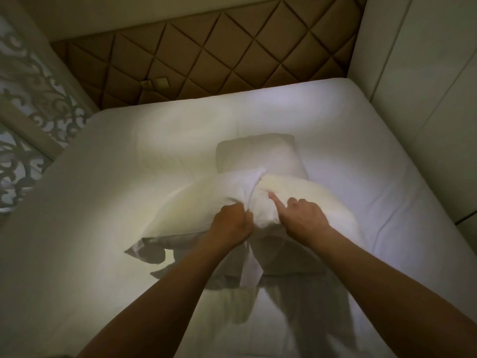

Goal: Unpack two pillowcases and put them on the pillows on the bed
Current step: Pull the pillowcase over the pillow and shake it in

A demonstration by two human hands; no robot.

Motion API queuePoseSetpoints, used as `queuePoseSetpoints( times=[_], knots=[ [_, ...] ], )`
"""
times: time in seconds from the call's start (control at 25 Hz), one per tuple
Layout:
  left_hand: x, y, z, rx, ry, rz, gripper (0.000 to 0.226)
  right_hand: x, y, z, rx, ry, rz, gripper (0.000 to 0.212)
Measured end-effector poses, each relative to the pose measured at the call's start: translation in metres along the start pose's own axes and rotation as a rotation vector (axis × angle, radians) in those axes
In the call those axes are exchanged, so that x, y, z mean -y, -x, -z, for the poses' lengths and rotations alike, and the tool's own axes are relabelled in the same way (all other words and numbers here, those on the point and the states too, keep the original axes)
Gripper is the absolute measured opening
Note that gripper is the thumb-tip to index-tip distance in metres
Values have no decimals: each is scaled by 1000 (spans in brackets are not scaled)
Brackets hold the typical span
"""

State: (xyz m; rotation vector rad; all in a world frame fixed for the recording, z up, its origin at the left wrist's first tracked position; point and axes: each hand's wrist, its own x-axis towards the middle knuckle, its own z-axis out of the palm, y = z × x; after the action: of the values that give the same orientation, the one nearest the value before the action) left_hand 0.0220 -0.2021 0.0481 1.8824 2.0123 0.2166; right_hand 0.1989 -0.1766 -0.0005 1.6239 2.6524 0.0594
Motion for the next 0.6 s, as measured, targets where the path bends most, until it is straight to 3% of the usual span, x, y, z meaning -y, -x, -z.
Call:
queuePoseSetpoints(
  times=[0.2, 0.32, 0.48, 0.6],
  knots=[
    [-14, 5, 27, 60, -298, -201, 39, 51, -9, 33, 65, -144, -28, 45],
    [-21, 15, 41, 151, -464, -333, 37, 62, -9, 32, 233, -357, -250, 34],
    [-28, 33, 36, 237, -440, -462, 33, 65, -12, 17, 304, -638, -421, 36],
    [-19, 35, 22, 248, -362, -450, 33, 57, -7, 17, 254, -616, -346, 32]
  ],
)
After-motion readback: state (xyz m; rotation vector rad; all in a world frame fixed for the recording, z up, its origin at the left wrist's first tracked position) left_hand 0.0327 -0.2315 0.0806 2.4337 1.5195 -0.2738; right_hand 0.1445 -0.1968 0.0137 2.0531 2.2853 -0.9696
